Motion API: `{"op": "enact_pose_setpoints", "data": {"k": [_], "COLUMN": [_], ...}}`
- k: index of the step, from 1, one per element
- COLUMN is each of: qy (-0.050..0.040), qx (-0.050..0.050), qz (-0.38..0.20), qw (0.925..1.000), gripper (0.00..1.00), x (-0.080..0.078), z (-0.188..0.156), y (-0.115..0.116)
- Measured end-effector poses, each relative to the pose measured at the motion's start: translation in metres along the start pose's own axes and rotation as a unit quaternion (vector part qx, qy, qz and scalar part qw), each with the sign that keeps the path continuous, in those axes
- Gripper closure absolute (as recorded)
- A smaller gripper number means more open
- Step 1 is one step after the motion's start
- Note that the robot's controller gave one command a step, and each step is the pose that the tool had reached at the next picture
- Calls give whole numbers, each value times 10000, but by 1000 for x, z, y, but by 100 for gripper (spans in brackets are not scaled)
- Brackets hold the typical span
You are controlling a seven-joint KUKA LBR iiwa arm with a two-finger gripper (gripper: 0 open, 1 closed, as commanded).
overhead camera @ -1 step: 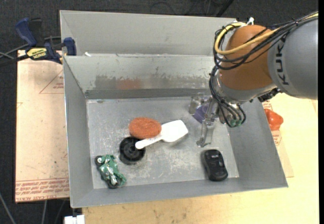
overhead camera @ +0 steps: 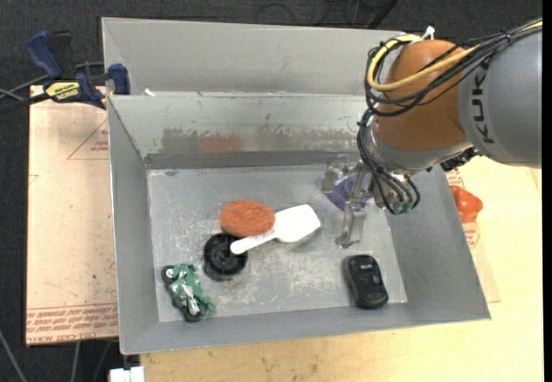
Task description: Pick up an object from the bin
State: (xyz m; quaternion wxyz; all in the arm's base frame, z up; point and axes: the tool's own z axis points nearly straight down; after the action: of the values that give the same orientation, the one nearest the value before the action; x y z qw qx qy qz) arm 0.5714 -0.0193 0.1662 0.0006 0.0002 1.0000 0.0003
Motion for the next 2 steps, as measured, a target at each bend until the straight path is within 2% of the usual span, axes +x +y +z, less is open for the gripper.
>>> {"op": "enact_pose_setpoints", "data": {"k": [1, 2], "qy": [-10, -1], "qx": [5, -7], "qz": [-657, -2348], "qw": [9978, 9721], "gripper": [0, 0], "x": [-13, -30], "z": [20, 26], "y": [29, 57]}}
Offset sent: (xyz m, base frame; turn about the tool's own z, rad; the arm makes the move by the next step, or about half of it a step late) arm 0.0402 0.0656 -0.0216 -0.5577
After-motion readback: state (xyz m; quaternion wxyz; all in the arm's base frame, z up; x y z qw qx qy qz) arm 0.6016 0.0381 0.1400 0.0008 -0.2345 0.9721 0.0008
